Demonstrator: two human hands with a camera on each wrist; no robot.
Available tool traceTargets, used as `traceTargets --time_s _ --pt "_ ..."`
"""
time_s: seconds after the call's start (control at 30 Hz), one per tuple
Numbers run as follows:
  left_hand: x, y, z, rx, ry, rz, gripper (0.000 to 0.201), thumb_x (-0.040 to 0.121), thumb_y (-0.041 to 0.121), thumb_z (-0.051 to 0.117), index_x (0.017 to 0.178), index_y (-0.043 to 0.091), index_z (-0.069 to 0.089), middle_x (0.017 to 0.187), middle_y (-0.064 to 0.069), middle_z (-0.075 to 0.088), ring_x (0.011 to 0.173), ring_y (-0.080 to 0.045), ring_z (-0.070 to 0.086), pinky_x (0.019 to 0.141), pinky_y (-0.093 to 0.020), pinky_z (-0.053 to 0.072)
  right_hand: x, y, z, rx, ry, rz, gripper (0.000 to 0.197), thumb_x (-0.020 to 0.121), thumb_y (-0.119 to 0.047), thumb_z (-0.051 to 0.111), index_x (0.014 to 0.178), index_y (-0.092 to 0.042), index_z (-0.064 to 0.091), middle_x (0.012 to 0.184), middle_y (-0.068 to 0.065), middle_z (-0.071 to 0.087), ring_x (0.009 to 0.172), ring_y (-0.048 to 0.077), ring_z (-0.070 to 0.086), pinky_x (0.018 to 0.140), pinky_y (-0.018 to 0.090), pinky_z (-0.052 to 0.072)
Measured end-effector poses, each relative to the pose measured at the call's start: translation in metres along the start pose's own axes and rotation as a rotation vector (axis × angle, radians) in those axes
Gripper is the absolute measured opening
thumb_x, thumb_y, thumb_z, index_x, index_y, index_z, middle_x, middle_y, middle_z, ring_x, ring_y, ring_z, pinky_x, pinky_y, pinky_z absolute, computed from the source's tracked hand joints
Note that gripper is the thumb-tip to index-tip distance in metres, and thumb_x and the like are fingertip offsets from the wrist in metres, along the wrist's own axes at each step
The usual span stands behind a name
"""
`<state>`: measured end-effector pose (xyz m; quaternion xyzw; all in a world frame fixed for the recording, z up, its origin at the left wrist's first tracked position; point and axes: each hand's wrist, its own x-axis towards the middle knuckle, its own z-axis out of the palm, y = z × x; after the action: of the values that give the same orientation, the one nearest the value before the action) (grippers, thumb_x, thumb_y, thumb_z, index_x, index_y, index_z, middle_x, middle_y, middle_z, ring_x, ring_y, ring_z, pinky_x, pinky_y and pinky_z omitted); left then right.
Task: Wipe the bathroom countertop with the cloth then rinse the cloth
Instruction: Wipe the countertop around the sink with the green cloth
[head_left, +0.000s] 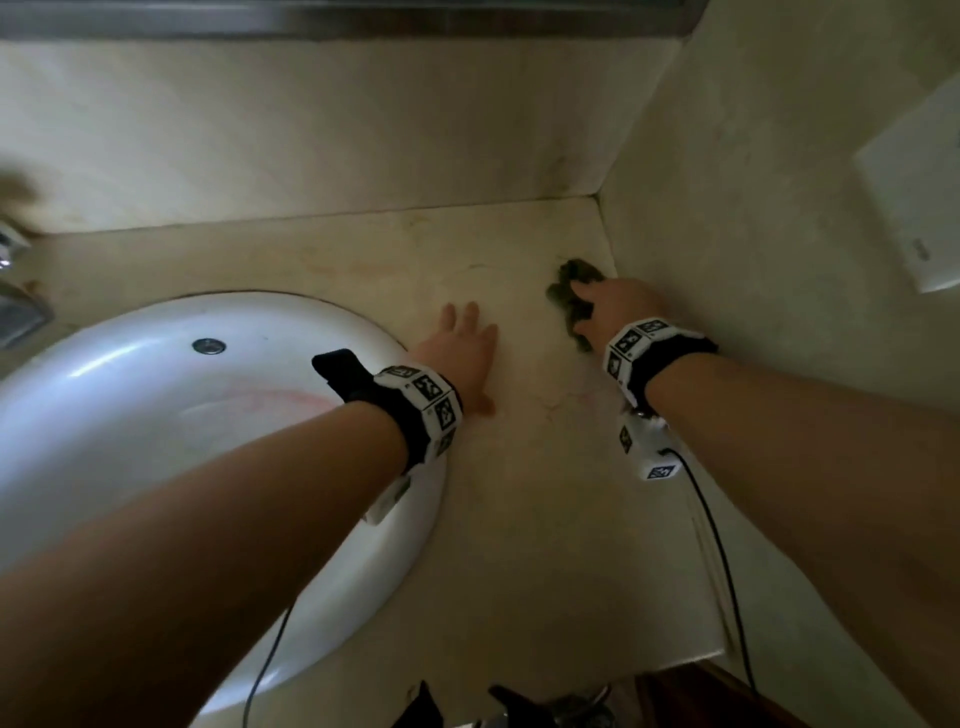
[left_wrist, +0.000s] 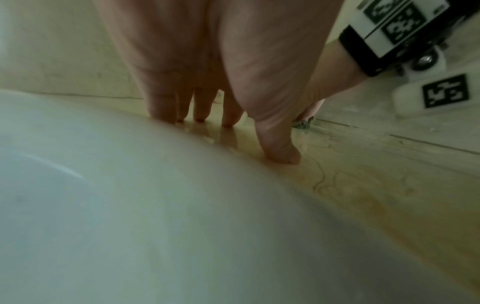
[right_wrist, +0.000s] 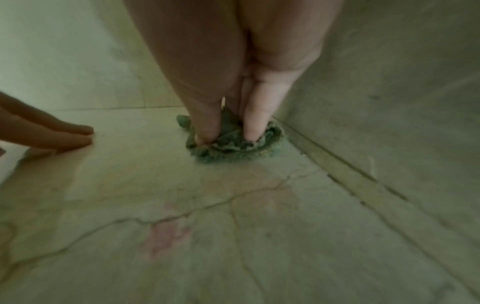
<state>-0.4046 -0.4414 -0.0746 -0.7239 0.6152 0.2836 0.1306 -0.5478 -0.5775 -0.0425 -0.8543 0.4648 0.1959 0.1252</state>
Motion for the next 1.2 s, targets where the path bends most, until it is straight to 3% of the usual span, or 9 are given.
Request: traceTargets --time_s 0.17,0.37,0.43,0.53,0.63,0.77,0.83,1.0,1.2 --pt "-0.013 0.002 -0.005 -0.006 0.016 0.023 0.094 0.080 0.044 0.072 0.151 0.012 0.019 0.158 -0.015 0.003 0.145 -0.039 0.005 0.112 -0.050 0.031 -0.047 -0.007 0.019 -0.036 -0.090 -0.092 0.059 0.099 -0.022 0.050 0.152 -0.019 0.025 0.154 0.010 0.033 0.135 0.028 0.038 0.107 0.027 0.026" --pt "-0.019 -0.005 0.008 0.010 0.047 0.062 0.089 0.085 0.044 0.065 0.152 0.015 0.014 0.159 -0.014 0.005 0.144 -0.038 0.009 0.113 -0.046 0.028 -0.114 -0.056 0.064 -0.236 -0.271 -0.325 0.059 0.103 -0.018 0.037 0.154 -0.024 0.008 0.162 0.005 0.004 0.141 0.028 0.029 0.108 0.039 0.034" --pt "-0.019 -0.007 0.009 0.025 0.042 0.065 0.097 0.082 0.047 0.069 0.153 0.016 0.012 0.160 -0.013 0.002 0.146 -0.037 0.005 0.114 -0.046 0.027 -0.111 -0.048 0.060 -0.175 -0.257 -0.294 0.060 0.102 -0.016 0.040 0.154 -0.023 0.012 0.162 0.004 0.007 0.142 0.026 0.028 0.109 0.035 0.030" --pt "-0.018 -0.010 0.012 0.029 0.044 0.062 0.107 0.074 0.050 0.075 0.153 0.018 0.010 0.161 -0.010 -0.001 0.147 -0.036 0.003 0.113 -0.048 0.027 -0.076 -0.010 0.045 -0.030 -0.165 -0.067 0.061 0.098 -0.015 0.049 0.152 -0.017 0.022 0.159 0.009 0.020 0.138 0.030 0.034 0.110 0.033 0.027" --pt "-0.014 -0.011 0.017 0.027 0.048 0.047 0.109 0.072 0.051 0.077 0.153 0.020 0.010 0.161 -0.007 -0.002 0.147 -0.034 0.001 0.112 -0.050 0.032 -0.037 0.014 0.028 -0.110 -0.221 0.069 0.069 0.098 -0.027 0.051 0.154 -0.016 0.013 0.159 0.011 0.016 0.140 0.031 0.030 0.113 0.035 0.024" --pt "-0.010 -0.011 0.017 0.024 0.038 0.046 0.110 0.073 0.049 0.077 0.154 0.020 0.009 0.161 -0.006 -0.005 0.148 -0.033 -0.001 0.111 -0.051 0.031 -0.009 0.002 0.014 -0.174 -0.115 -0.027 0.061 0.097 -0.029 0.053 0.149 -0.010 0.028 0.147 0.016 0.039 0.131 0.033 0.042 0.106 0.036 0.033" --pt "-0.010 -0.011 0.017 0.036 0.032 0.053 0.110 0.073 0.051 0.076 0.154 0.021 0.008 0.162 -0.006 -0.005 0.148 -0.033 -0.001 0.112 -0.051 0.030 -0.007 -0.016 0.013 -0.184 -0.049 -0.105 0.056 0.097 -0.026 0.052 0.148 -0.011 0.033 0.146 0.016 0.042 0.128 0.033 0.044 0.104 0.037 0.036" --pt "-0.015 -0.010 0.011 0.038 -0.002 0.065 0.109 0.076 0.049 0.074 0.154 0.018 0.005 0.162 -0.008 -0.005 0.147 -0.035 -0.002 0.118 -0.049 0.020 -0.039 -0.059 0.049 -0.252 -0.094 -0.262 0.058 0.102 -0.028 0.037 0.154 -0.020 0.013 0.161 0.008 0.011 0.141 0.031 0.028 0.106 0.041 0.035" --pt "-0.034 -0.006 0.025 0.059 0.045 0.060 0.095 0.083 0.050 0.066 0.153 0.015 0.012 0.162 -0.010 0.003 0.147 -0.035 0.005 0.118 -0.045 0.022 -0.082 -0.043 0.072 -0.261 -0.085 -0.267 0.052 0.104 -0.016 0.027 0.153 -0.025 0.014 0.162 0.003 0.008 0.144 0.025 0.026 0.105 0.039 0.038"
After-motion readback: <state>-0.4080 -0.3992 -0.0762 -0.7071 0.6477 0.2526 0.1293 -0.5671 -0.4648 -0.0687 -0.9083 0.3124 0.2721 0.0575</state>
